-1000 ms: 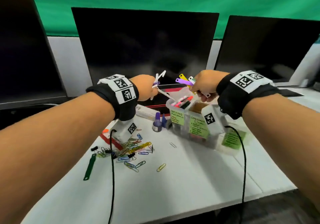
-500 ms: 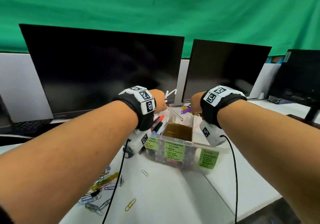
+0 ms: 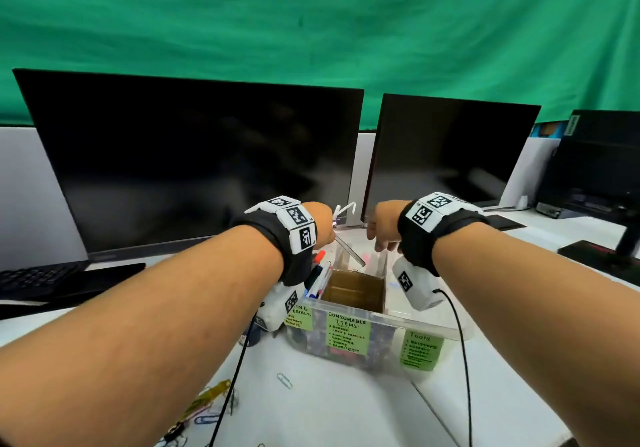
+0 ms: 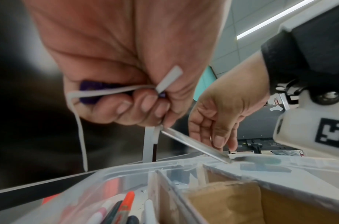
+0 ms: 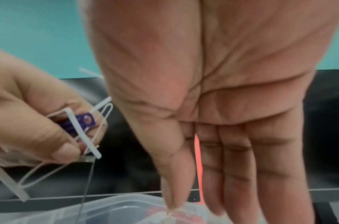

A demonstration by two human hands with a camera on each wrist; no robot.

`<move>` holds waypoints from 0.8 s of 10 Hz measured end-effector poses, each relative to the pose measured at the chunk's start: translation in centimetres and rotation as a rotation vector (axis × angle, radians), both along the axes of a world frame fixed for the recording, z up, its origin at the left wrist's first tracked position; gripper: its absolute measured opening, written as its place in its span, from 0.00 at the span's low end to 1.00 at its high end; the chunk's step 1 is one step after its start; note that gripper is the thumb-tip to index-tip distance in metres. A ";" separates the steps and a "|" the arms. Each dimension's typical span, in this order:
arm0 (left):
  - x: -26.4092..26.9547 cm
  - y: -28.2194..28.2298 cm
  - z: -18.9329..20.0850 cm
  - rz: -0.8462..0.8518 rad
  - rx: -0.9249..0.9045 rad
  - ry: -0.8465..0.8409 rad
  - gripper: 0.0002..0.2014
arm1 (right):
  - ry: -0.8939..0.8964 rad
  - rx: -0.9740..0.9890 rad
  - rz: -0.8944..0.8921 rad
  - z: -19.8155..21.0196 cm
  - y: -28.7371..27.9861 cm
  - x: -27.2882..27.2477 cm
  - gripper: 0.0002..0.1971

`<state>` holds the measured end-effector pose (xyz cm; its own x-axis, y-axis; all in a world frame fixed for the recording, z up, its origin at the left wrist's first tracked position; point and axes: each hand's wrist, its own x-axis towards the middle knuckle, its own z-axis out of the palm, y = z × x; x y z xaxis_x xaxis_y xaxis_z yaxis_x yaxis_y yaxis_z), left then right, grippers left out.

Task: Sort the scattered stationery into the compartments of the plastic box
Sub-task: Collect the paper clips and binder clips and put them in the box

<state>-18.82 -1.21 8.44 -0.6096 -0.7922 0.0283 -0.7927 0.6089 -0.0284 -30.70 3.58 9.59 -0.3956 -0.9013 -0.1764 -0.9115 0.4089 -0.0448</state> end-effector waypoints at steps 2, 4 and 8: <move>-2.6 0.6 -0.5 -0.060 0.000 -0.035 0.08 | -0.347 0.011 -0.045 -1.0 2.4 -2.3 0.12; -4.0 1.1 0.0 -0.114 0.046 0.167 0.07 | -0.427 -0.084 -0.079 -1.3 1.8 -3.2 0.05; -5.3 0.5 -0.7 -0.173 0.304 0.344 0.07 | -0.191 -0.024 -0.095 -1.7 0.8 -3.4 0.14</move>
<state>-24.11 -0.74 7.74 -0.7287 -0.6839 0.0347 -0.6114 0.6726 0.4168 -34.12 4.36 7.86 -0.4406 -0.8662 -0.2357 -0.8427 0.4896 -0.2241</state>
